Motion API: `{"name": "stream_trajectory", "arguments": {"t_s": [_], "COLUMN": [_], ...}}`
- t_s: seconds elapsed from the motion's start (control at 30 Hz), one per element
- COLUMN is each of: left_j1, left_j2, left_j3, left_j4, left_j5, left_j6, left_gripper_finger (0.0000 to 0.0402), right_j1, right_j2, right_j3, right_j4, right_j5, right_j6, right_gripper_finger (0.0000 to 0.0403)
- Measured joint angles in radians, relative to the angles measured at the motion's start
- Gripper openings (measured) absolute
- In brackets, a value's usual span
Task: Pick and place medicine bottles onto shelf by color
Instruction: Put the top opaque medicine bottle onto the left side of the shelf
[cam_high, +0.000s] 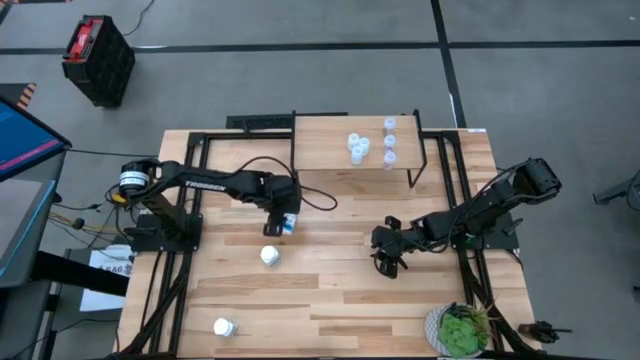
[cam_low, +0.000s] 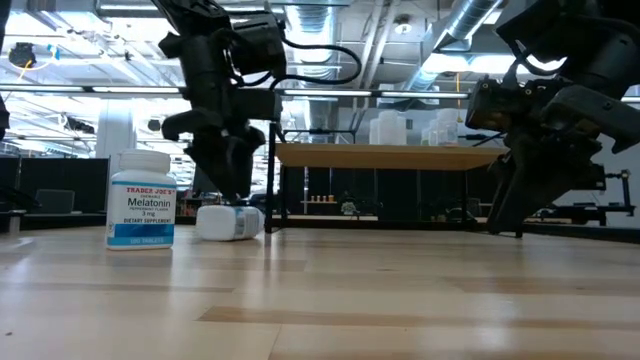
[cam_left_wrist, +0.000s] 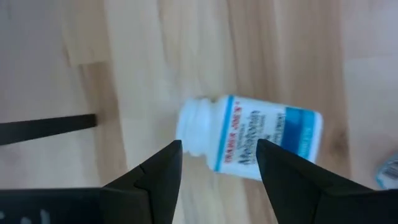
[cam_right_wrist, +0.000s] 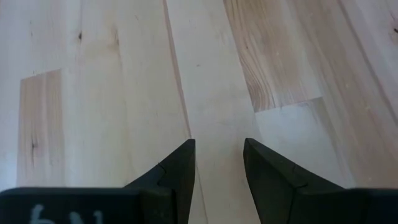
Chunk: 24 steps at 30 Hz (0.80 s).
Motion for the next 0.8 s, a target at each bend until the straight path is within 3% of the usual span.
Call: {"name": "stream_trajectory", "arguments": {"t_s": [0.2,0.5,0.67,0.8], "left_j1": [-0.033,-0.059,-0.071,-0.094], "left_j2": [-0.01,-0.013,-0.013,-0.013], "left_j3": [0.0,-0.002,-0.041,-0.054], "left_j4": [-0.06,-0.169,-0.083,0.003], "left_j5": [-0.012,-0.015,-0.008,0.063], "left_j6": [0.017,-0.08,-0.024,-0.038], "left_gripper_finger": [0.0194,0.0194,0.0194,0.0194], "right_j1": [0.0,0.0,0.0,0.0], "right_j2": [0.0,0.0,0.0,0.0], "right_j3": [0.0,0.0,0.0,0.0], "right_j4": [0.002,0.015,0.043,0.06], "right_j5": [0.0,0.0,0.0,0.0], "right_j6": [0.0,0.0,0.0,0.0], "right_gripper_finger": [0.0159,0.0159,0.0159,0.0159]}}
